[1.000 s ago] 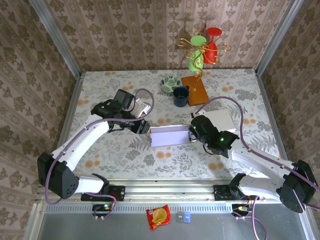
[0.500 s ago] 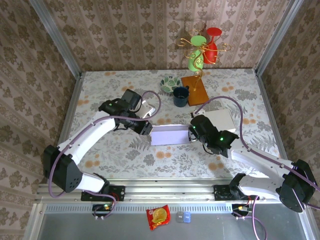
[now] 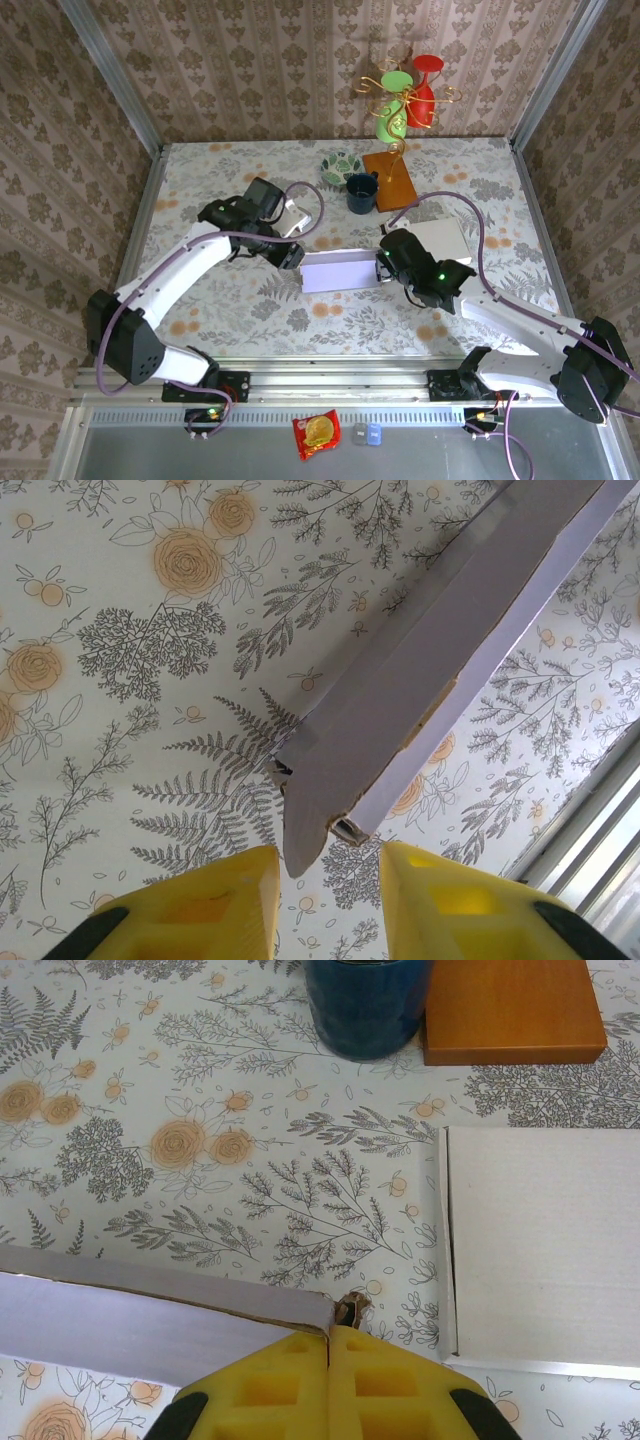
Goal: Fold the paper box
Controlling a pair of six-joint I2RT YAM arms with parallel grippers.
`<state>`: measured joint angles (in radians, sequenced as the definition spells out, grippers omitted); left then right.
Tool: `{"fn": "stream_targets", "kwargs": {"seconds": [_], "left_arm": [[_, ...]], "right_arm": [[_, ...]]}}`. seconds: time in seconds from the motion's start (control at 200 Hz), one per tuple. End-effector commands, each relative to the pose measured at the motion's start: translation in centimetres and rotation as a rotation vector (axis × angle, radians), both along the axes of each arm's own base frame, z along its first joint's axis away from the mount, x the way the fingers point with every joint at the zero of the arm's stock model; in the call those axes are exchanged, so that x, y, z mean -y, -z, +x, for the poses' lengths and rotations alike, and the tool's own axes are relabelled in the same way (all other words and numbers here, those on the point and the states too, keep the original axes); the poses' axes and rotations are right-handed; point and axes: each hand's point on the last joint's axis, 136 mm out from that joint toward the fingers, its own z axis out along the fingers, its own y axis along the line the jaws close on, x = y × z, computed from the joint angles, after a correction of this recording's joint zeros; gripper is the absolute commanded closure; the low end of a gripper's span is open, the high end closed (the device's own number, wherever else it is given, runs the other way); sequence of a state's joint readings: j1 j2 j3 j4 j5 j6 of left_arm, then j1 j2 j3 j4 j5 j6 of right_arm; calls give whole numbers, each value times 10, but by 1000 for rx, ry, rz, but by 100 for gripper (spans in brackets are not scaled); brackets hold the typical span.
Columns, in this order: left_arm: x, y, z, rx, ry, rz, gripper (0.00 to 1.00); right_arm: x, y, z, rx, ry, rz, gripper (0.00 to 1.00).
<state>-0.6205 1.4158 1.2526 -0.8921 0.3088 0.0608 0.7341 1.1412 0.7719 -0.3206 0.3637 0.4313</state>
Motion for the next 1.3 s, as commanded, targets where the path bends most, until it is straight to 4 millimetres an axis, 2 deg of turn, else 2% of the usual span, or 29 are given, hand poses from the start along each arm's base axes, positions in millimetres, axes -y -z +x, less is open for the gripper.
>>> {"fn": "stream_targets", "kwargs": {"seconds": [0.0,0.415,0.555,0.73,1.085,1.29], "left_arm": [[4,-4,3,-7,17,-9,71],[3,3,5,-26,2,19,88],[6,-1,8,-34,-39,2,95],[14,-5,4,-100,-121,-30,97],[17,-3,-7,-294,-319,-60,97],[20,-1,-4,-317,-361,-64,98]], "right_arm": [[6,8,-4,-38,19,-40,100],[5,8,-3,-39,26,-34,100],[5,7,-3,-37,29,-36,100],[4,7,-3,-44,37,-20,100],[2,8,-3,-46,45,-18,100],[3,7,-3,-43,48,-18,100]]}}
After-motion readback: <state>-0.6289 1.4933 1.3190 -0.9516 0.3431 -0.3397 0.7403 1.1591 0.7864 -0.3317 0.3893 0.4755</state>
